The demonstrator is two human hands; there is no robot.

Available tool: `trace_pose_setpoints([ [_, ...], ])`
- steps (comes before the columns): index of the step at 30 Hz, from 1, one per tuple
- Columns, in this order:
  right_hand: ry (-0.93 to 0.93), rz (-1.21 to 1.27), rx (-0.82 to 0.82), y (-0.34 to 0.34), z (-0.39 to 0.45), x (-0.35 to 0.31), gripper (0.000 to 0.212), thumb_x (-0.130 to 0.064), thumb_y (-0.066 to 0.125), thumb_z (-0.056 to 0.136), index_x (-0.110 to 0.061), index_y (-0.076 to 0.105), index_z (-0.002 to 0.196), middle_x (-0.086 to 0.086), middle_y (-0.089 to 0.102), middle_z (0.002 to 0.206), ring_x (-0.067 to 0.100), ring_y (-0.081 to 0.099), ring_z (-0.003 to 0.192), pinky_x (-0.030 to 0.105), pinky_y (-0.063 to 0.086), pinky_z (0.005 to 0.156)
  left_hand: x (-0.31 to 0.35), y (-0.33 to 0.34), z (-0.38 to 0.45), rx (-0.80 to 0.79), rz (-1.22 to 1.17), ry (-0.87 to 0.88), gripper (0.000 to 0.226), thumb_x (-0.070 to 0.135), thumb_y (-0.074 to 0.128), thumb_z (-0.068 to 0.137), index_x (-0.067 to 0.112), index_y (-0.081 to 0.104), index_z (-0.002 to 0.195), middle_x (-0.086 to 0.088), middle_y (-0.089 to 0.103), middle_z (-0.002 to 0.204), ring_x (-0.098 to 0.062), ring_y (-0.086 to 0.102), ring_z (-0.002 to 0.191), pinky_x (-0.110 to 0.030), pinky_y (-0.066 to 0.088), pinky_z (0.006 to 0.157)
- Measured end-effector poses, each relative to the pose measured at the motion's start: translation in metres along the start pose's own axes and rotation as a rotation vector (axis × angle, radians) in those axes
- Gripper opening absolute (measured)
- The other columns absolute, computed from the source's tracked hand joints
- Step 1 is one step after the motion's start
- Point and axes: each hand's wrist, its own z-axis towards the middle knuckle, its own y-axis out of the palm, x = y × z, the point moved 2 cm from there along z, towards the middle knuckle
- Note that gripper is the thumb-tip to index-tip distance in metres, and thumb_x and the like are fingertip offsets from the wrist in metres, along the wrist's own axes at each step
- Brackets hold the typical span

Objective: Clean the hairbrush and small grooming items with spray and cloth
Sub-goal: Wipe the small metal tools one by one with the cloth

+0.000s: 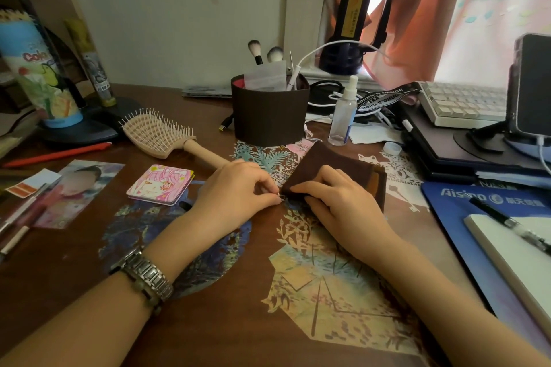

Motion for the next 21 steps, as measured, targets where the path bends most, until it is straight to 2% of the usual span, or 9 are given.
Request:
trace_pose_setpoints([
  [5, -0.005, -0.010, 0.003, 0.001, 0.001, -0.006, 0.034, -0.028, 0.037, 0.093, -0.029, 0.061, 0.117, -0.003, 0.049, 0.091, 0.018, 0.050, 0.081, 0.025, 0.034, 0.065, 0.002, 0.000, 0.000, -0.005, 0.032, -0.003, 0.019, 0.045, 0.070, 0.078, 0.028, 0.070, 0.086, 0.013, 0.060, 0.084, -0.006, 0.049, 0.088, -0.028, 0.044, 0.076],
  [13, -0.002, -0.104, -0.016, -0.001, 0.000, -0.003, 0.031, -0.018, 0.057, 0.090, -0.028, 0.062, 0.119, 0.000, 0.048, 0.089, 0.021, 0.052, 0.080, 0.028, 0.033, 0.063, 0.003, -0.001, -0.002, 0.031, 0.081, 0.003, 0.018, 0.047, 0.067, 0.080, 0.030, 0.072, 0.086, 0.013, 0.063, 0.084, -0.008, 0.050, 0.089, -0.031, 0.045, 0.077],
  [17, 0.001, -0.133, -0.015, -0.003, -0.003, 0.003, 0.032, -0.015, 0.061, 0.086, -0.027, 0.064, 0.116, 0.002, 0.049, 0.087, 0.022, 0.053, 0.078, 0.028, 0.034, 0.062, 0.003, -0.001, -0.003, 0.035, 0.078, 0.013, 0.017, 0.047, 0.067, 0.080, 0.031, 0.073, 0.085, 0.014, 0.063, 0.082, -0.007, 0.050, 0.087, -0.030, 0.045, 0.076],
  [21, 0.059, -0.156, -0.042, -0.007, -0.005, 0.016, 0.031, -0.016, 0.057, 0.090, -0.029, 0.063, 0.118, 0.000, 0.047, 0.090, 0.022, 0.052, 0.082, 0.028, 0.034, 0.063, 0.005, -0.002, -0.003, 0.043, 0.086, 0.027, 0.017, 0.047, 0.066, 0.080, 0.032, 0.072, 0.085, 0.014, 0.063, 0.082, -0.007, 0.049, 0.087, -0.029, 0.044, 0.076],
])
